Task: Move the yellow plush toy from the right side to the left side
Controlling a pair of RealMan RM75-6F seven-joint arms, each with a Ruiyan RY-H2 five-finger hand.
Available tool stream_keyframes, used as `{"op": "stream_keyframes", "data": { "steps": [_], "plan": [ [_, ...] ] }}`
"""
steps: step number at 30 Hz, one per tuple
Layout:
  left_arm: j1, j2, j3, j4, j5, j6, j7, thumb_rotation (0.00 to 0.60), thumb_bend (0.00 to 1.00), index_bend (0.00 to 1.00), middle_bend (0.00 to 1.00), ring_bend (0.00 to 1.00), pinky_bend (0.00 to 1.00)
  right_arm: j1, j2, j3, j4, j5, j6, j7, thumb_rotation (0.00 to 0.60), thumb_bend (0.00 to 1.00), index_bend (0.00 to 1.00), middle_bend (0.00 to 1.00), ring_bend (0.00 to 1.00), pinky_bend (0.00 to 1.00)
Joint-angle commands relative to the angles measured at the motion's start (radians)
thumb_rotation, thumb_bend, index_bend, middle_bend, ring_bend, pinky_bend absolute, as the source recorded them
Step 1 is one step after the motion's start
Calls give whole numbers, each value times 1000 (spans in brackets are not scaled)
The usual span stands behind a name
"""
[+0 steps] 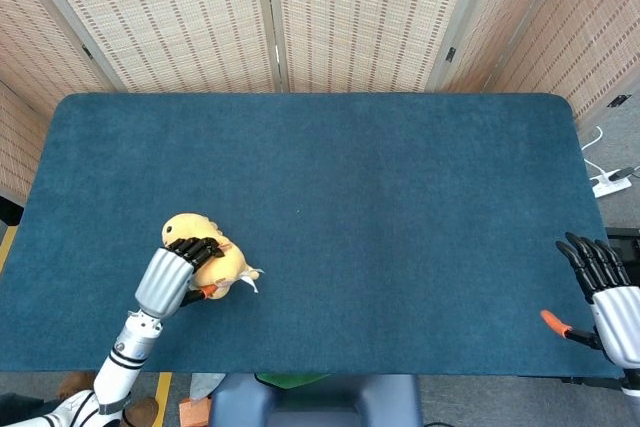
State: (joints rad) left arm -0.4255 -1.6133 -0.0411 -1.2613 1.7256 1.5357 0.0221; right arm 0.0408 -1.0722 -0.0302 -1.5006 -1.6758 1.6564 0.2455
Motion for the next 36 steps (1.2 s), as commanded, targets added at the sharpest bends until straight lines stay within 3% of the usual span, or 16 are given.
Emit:
{"op": "stream_keyframes", "data": {
  "steps": [1,9,14,19,22,25,28,36],
  "plan": [
    [23,9,32,54,16,13,-44,600,597,754,853,740,1000,-9,-5,-4,-25,-11,5,-32,600,138,0,0,0,0],
    [-2,-115,42,395,57,49,-138,600,569,749,830,739,994,-23,-10,-22,-64,-36,-1,-73,600,138,0,0,0,0],
    [4,-161,57,496,34,29,-247,600,515,690,773,701,944,-30,-20,-17,-74,-32,1,-97,600,139,0,0,0,0],
    [2,-190,79,543,28,-7,-273,600,446,526,634,581,777,-22,-28,-19,-77,-33,-28,-111,600,140,0,0,0,0],
    [-4,-192,84,557,15,-46,-264,600,424,346,498,444,610,-25,-26,-20,-79,-42,-22,-111,600,140,0,0,0,0],
    [-6,-156,92,506,-4,-96,-267,600,384,62,236,205,431,-29,-24,-18,-78,-42,-13,-106,600,141,0,0,0,0],
    [-3,-86,96,381,-22,-126,-270,600,347,0,22,16,288,-30,-23,-18,-75,-40,-16,-99,600,141,0,0,0,0],
    [23,90,125,37,-2,-86,-216,600,320,0,0,0,188,-36,-18,-18,-74,-61,5,-89,600,161,0,0,0,0]
  ]
}}
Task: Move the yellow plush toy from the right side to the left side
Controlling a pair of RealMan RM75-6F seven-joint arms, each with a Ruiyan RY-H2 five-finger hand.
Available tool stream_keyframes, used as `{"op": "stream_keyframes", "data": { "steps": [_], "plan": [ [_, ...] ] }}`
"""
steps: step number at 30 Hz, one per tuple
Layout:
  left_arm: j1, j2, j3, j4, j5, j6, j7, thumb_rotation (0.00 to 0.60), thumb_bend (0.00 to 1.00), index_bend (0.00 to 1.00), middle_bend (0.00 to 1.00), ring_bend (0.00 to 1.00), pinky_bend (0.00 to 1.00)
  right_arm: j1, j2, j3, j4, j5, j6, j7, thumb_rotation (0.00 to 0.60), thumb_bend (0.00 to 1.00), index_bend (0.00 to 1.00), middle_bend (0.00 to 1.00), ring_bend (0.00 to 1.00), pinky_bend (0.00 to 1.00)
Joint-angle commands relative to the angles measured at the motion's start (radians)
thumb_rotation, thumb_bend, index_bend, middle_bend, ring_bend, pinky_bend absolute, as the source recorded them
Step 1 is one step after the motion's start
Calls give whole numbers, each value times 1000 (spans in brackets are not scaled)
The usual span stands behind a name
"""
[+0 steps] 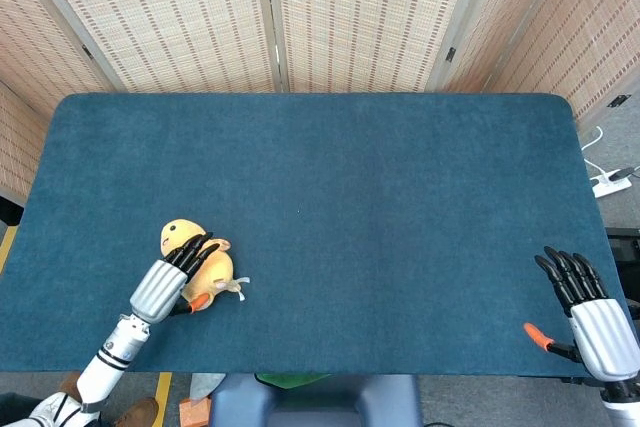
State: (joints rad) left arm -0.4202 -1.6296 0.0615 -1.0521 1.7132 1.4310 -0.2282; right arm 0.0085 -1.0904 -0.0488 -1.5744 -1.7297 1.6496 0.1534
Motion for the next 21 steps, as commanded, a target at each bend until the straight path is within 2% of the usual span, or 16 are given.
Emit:
{"op": "stream_keyframes", "data": {
  "steps": [1,6,10,13,15,16,17,19,21],
  "plan": [
    [23,124,24,-203,18,31,52,600,318,0,0,0,185,-7,-2,2,1,-9,17,1,600,162,0,0,0,0],
    [60,219,34,-362,50,99,159,600,314,0,0,0,181,-14,-13,0,3,-20,25,-31,600,162,0,0,0,0],
    [70,242,36,-393,54,111,181,600,316,0,0,0,162,-14,-14,-3,1,-24,22,-33,600,163,0,0,0,0],
    [139,331,50,-466,35,184,270,600,321,0,0,0,146,-14,-21,-4,-7,-38,20,-79,600,168,0,0,0,0],
    [205,392,60,-499,-17,229,323,600,322,0,0,0,142,-22,-30,2,-17,-37,30,-132,600,171,0,0,0,0],
    [251,415,59,-498,-79,256,326,600,323,0,0,0,138,-31,-33,9,-24,-23,38,-163,600,172,0,0,0,0],
    [322,441,61,-485,-197,270,292,600,323,0,0,0,127,-54,-35,25,-44,35,42,-226,600,172,0,0,0,0],
    [374,417,29,-423,-271,305,238,600,325,0,0,0,103,-72,-39,39,-75,81,48,-300,600,178,0,0,0,0],
    [383,418,17,-396,-292,298,283,600,329,0,0,0,96,-79,-38,43,-84,86,57,-316,600,183,0,0,0,0]
  ]
}}
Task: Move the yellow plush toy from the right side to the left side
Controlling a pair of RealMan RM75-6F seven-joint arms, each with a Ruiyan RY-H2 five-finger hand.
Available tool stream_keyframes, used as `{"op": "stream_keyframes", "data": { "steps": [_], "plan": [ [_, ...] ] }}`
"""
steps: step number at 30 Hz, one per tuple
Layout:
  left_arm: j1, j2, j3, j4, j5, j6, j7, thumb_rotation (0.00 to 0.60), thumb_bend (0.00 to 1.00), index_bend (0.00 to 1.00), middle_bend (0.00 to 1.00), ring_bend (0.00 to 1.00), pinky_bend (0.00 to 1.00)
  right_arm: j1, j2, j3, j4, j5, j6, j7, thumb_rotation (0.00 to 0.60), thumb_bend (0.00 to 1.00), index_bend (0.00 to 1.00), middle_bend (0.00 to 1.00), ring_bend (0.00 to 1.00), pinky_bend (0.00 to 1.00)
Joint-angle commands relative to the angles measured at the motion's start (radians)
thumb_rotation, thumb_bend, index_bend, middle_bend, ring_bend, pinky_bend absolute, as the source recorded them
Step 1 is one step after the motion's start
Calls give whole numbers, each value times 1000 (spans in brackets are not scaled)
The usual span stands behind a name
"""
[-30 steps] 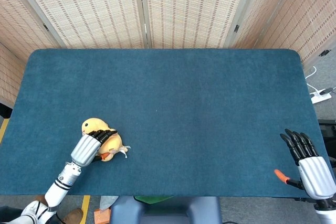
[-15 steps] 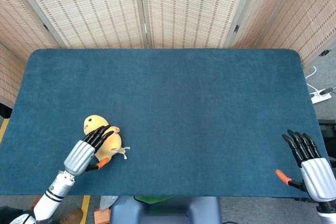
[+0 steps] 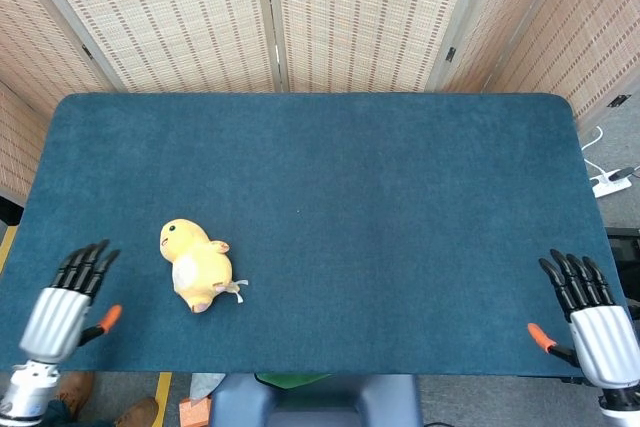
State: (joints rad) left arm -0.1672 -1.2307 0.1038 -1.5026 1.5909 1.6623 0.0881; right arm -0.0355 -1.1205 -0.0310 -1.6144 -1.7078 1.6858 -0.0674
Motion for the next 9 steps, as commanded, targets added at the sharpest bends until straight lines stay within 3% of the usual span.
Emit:
{"op": "stream_keyframes", "data": {
  "steps": [1,9],
  "plan": [
    [136,17,-38,53,-161,87,-39,600,331,0,0,0,95,-38,-5,25,-46,61,26,-90,600,183,0,0,0,0],
    [132,6,-49,58,-95,68,-43,600,331,0,0,0,93,-50,5,21,-36,29,48,-54,600,184,0,0,0,0]
  ]
}}
